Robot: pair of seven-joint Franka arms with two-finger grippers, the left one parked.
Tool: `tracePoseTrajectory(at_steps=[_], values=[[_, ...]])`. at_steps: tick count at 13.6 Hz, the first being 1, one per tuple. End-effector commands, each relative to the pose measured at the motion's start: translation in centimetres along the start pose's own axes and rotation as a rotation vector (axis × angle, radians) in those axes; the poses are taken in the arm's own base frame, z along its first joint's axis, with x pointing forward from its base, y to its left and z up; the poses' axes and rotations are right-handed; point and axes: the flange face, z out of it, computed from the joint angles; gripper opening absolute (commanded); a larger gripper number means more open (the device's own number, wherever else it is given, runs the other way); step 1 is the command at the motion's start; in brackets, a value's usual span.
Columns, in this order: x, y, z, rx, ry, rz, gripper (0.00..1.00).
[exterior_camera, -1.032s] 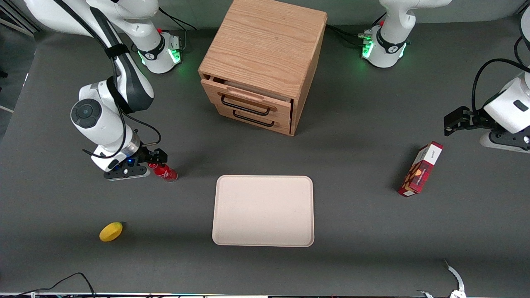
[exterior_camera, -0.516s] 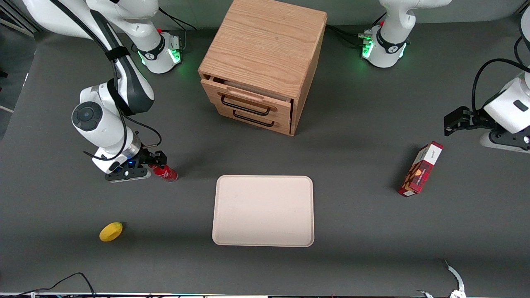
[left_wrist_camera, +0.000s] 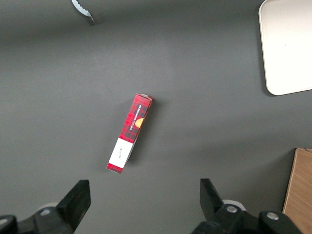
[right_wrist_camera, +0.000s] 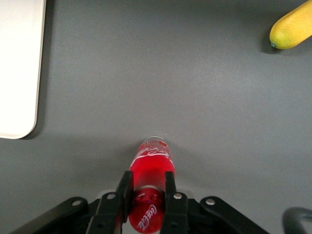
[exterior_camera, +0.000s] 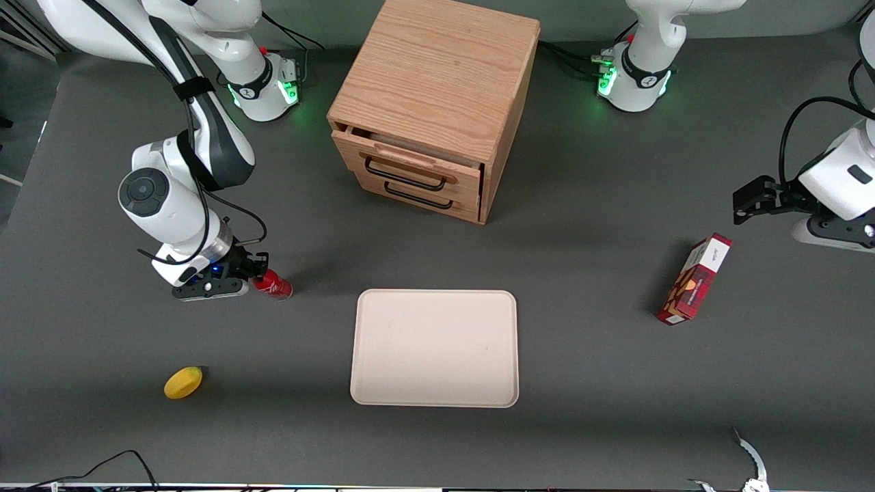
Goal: Place coke bottle on tray
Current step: 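Close the right gripper around the bottle's body, then lift the bottle and carry it over the cream tray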
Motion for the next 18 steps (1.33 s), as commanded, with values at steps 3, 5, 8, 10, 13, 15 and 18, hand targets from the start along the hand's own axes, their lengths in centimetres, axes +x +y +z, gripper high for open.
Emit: tracePoseTrajectory(at_steps=[3,5,8,10,13,15,18], values=[[0.5,-0.4,-0.8,-0.018,0.002,0.013,0.00],[1.3,-0.2,-3.0,-0.038,-0.039,0.013,0.00],[2.5,0.3,-9.3,-0.062,-0.078,0.031,0.00],[3.1,0.5,-13.1,-0.066,-0.100,0.045,0.00],[3.9,0.4,-18.8,-0.042,-0.096,0.066,0.00],[4.2,0.3,-21.5,-0.035,-0.080,0.072,0.00],[4.6,0.3,-23.1,-0.013,-0.053,0.077,0.00]])
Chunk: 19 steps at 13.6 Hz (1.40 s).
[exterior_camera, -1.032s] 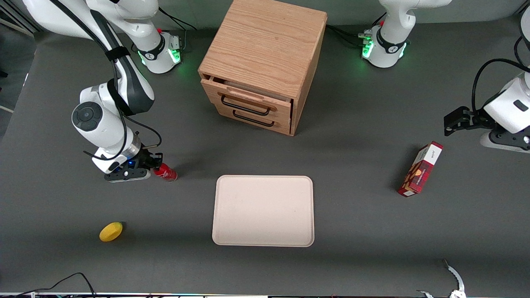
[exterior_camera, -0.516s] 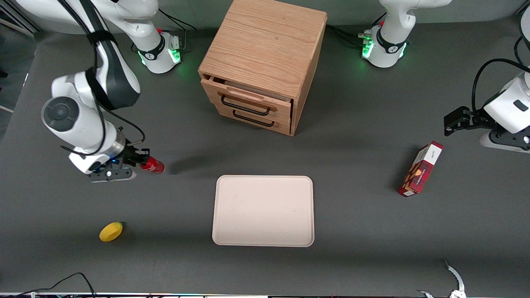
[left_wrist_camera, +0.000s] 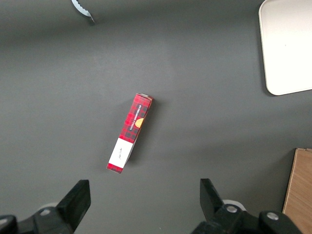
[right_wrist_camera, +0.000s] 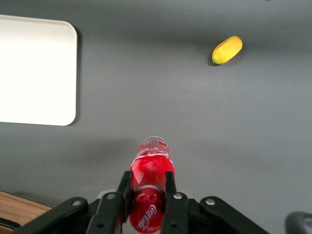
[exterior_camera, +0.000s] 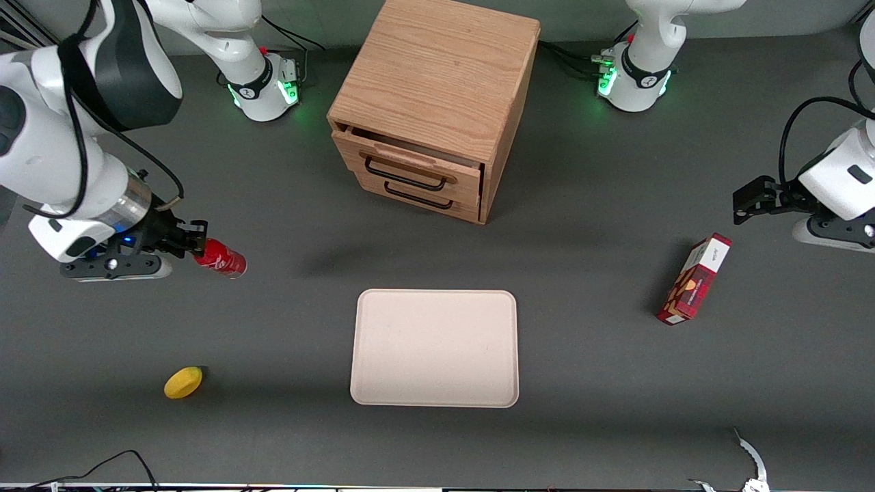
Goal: Place coke bottle on tray
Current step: 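Lift the bottle and carry it over the cream tray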
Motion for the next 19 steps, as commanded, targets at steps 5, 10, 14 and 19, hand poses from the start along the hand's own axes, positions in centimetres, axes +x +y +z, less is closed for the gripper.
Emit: tracePoseTrajectory(at_steps=[5,10,14,19], values=[[1.9,-3.0,-2.8,0.079,0.039,-0.001,0.00],[5.5,-11.5,-2.1,0.159,0.067,-0.035,0.00],[8.3,-16.4,2.6,0.099,0.075,-0.044,0.00],[12.1,-18.4,7.8,0.081,0.175,0.009,0.00]])
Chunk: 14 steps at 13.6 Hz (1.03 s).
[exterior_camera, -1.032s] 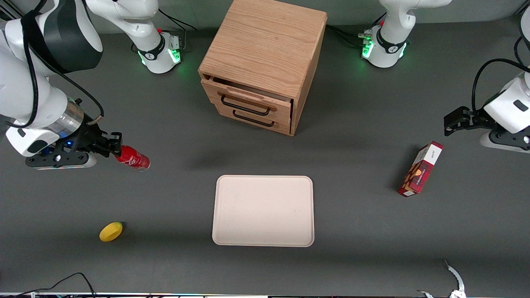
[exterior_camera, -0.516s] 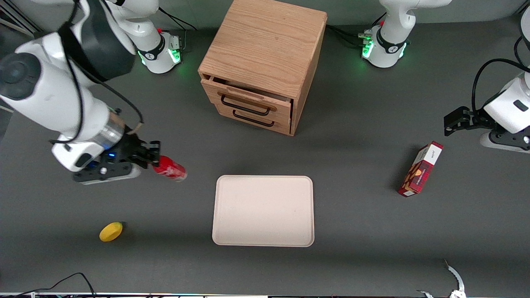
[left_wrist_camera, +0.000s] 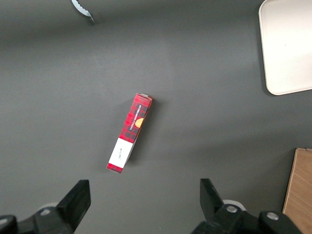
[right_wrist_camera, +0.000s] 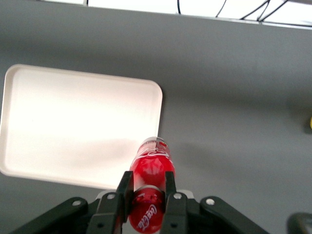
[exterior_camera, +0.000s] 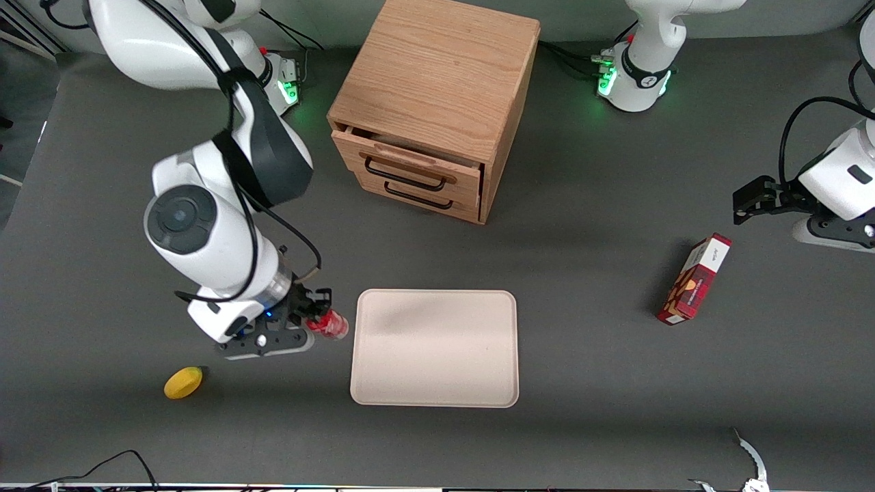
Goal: Place coke bottle on tray
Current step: 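Lift the bottle and carry it over the cream tray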
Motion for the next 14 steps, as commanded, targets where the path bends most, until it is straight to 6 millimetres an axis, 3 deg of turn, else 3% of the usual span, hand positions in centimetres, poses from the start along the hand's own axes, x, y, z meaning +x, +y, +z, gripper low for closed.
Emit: tracePoseTrajectory(at_steps=[1,5,6,11,14], values=[[1.8,-0.5,1.2,0.009,0.072,0.060,0.00],[2.5,-1.1,4.9,0.008,0.101,0.078,0.00],[2.1,-2.4,5.6,0.007,0.097,0.061,0.00],[1.8,-4.3,9.0,-0.005,0.113,0.050,0.00],[2.0,-4.2,10.6,-0.009,0.125,0.073,0.00]])
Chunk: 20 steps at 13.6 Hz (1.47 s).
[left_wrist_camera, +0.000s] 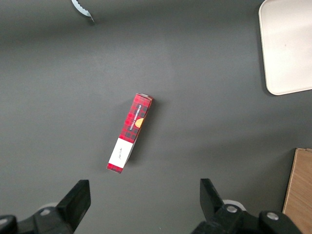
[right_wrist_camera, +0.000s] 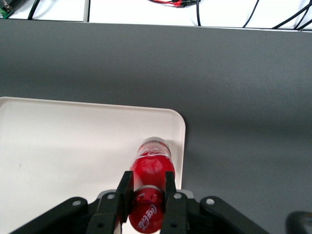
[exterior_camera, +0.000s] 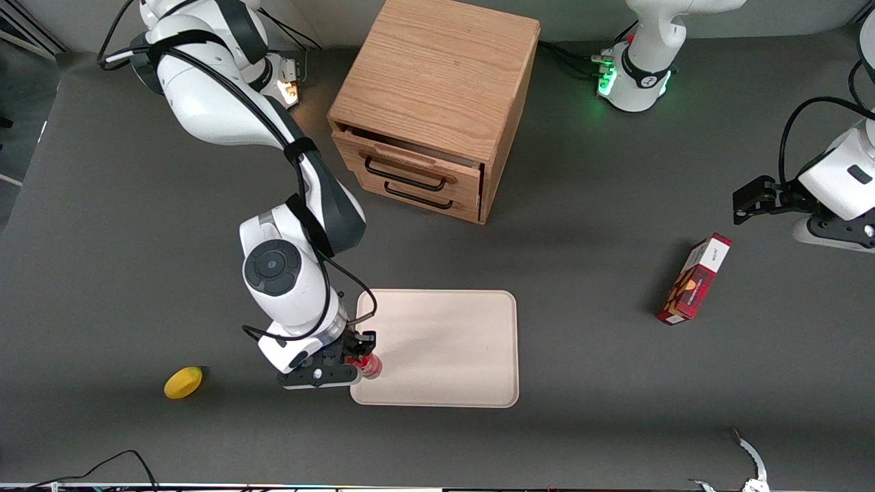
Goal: Place coke bottle on tray
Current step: 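Lower the bottle onto the tray and open the right gripper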
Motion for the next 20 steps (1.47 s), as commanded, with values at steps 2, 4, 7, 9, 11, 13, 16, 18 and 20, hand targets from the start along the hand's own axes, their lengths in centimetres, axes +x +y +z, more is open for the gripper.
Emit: tracePoseTrajectory(at_steps=[2,4,7,9,11,13,16,18,20], values=[[0.9,0.0,0.8,-0.016,0.056,0.030,0.00],[0.8,0.0,1.6,-0.019,0.052,0.033,0.00],[0.9,-0.1,1.7,-0.011,0.067,0.040,0.00],[0.9,-0.1,2.0,-0.010,0.068,0.051,0.01],[1.0,-0.2,2.1,-0.003,0.079,0.082,0.22],[1.0,-0.2,2.1,-0.003,0.079,0.089,0.40],[0.9,-0.1,2.1,-0.003,0.079,0.092,0.73],[0.9,-0.1,2.1,-0.003,0.079,0.092,0.84],[1.0,0.0,2.1,-0.003,0.079,0.092,0.99]])
